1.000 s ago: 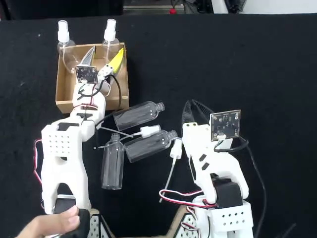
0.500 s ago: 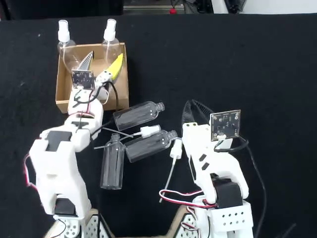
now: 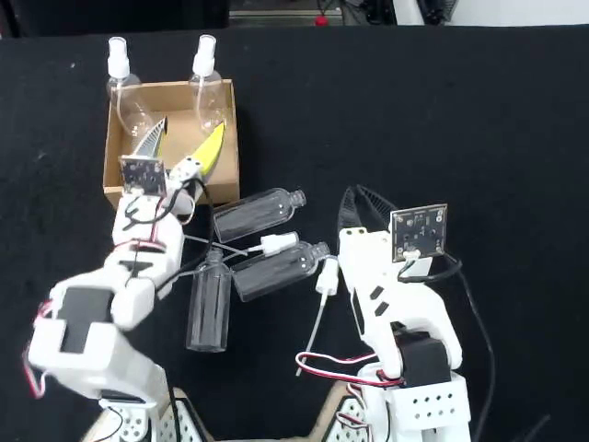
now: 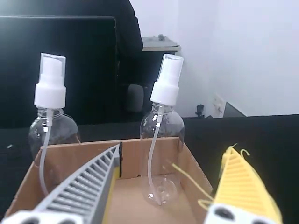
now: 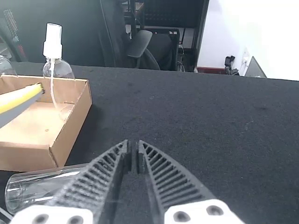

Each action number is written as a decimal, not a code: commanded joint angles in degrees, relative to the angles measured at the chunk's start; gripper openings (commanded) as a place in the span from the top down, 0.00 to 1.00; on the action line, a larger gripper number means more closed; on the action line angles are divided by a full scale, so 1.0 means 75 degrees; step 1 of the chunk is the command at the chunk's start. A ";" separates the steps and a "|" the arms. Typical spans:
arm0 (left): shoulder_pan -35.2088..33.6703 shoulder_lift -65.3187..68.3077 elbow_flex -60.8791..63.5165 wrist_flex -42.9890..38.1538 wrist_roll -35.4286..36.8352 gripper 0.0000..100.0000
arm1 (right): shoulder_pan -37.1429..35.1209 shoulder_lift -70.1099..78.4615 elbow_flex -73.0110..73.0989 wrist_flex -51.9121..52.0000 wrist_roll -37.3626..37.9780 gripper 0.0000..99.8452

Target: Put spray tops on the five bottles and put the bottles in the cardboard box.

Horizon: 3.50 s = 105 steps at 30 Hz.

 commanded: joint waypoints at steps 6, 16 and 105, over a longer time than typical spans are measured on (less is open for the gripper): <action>0.0064 -0.3259 0.1694 0.2286 0.0012 0.67 | -0.0094 -0.0088 -0.0041 -0.0234 0.0070 0.97; 0.0100 -0.6541 0.0404 1.0948 0.0012 0.67 | -0.0094 -0.0088 0.0029 -0.0234 0.0070 0.97; 0.0721 -0.2696 -0.2069 1.5707 0.1805 0.67 | -0.0059 -0.0088 0.0334 -0.0715 0.0070 0.97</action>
